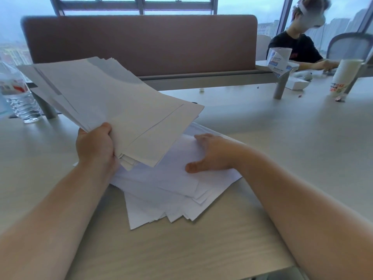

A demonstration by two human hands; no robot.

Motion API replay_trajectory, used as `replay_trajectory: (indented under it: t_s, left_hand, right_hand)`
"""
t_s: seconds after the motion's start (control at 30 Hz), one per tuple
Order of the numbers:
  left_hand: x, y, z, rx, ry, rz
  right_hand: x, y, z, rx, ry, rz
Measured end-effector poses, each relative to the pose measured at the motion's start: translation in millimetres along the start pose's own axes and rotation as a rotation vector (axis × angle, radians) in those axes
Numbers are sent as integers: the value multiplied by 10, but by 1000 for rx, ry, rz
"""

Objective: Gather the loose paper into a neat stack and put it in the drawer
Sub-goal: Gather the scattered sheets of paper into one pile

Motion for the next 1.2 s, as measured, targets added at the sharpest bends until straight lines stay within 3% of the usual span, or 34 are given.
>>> replay_trajectory:
  t_s: [0.13, 0.2, 0.33, 0.5, 0.73, 0.97, 1.2]
  left_hand:
    - [-40, -5, -10, -12, 11, 2]
    - [-65, -5, -18, -21, 21, -13]
    - [-90, -17, -28, -35, 22, -34]
    - [-107, 14, -50, -34, 26, -71]
    - [-90, 54, -47, 0, 17, -116]
    - [-72, 212, -72, 103, 36, -91]
    - [-81, 207, -51, 105, 69, -58]
  right_hand:
    - [521, 142, 7, -58, -139, 0]
    - [684, 216, -6, 4, -193, -75]
    - [569, 243, -58, 176, -202, -152]
    - [490, 176, -137, 198, -185, -335]
    - [614, 480, -119, 467, -146, -391]
    - [1188, 847, 126, 773, -320, -562]
    - [1358, 744, 137, 708, -386, -890]
Point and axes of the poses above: each hand's wrist, its own z-axis away from the middle knuckle, its own y-axis out of the back of the hand, x = y × z, the point moved 10 cm from there along -z, towards the middle knuckle, and after that the axes turned 7 degrees about -y, right-handed, at the moved point
